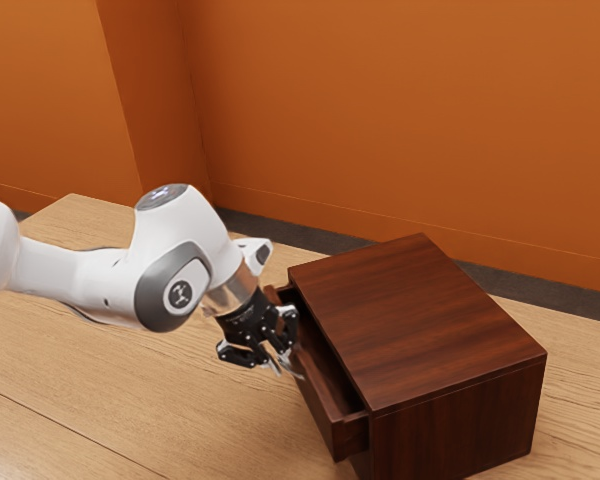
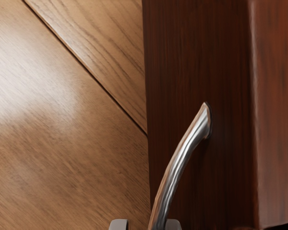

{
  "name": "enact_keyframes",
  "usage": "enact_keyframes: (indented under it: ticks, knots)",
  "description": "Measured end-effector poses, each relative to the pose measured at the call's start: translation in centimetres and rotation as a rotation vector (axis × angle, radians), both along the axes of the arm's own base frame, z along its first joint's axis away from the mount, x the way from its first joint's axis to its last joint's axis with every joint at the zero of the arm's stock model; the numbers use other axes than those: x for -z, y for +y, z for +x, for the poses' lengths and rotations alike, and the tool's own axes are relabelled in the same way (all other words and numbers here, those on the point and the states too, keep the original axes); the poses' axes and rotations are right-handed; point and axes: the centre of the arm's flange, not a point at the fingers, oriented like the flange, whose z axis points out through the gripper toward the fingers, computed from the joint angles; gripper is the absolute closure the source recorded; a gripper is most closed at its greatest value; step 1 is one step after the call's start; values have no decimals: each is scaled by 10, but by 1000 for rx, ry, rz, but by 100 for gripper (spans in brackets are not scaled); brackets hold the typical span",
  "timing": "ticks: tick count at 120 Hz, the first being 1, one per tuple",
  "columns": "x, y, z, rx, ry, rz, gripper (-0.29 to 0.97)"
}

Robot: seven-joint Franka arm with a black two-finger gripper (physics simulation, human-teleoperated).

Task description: Pull the drawer handle with one arm to open the drawer

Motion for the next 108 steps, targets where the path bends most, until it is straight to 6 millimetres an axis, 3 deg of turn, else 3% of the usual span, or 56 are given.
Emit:
enact_keyframes:
  ticks: [108]
  knots:
    - [-5,13,-31,4,30,32,69]
